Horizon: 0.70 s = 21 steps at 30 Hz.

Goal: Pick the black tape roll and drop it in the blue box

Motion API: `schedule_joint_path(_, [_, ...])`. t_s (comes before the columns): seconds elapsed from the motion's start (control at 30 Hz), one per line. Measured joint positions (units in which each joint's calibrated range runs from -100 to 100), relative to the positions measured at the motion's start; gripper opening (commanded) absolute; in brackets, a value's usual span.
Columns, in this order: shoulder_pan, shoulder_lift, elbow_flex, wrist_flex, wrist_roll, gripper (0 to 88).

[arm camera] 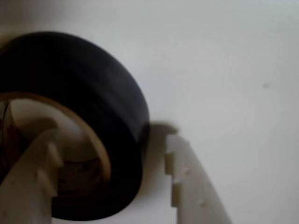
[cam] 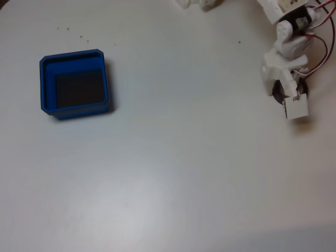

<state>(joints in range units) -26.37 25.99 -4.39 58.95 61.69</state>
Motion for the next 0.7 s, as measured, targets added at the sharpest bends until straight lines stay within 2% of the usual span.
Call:
schedule_joint_path(0.27, [0.0,0.0,0.0,0.0,0.0,17.7])
schedule_joint_path(0.57, [0.0,1.9,-0.7,0.0,0.0,0.0])
schedule_joint_path(0.7, [0.0,1.9,-0.8,0.0,0.1,0.3])
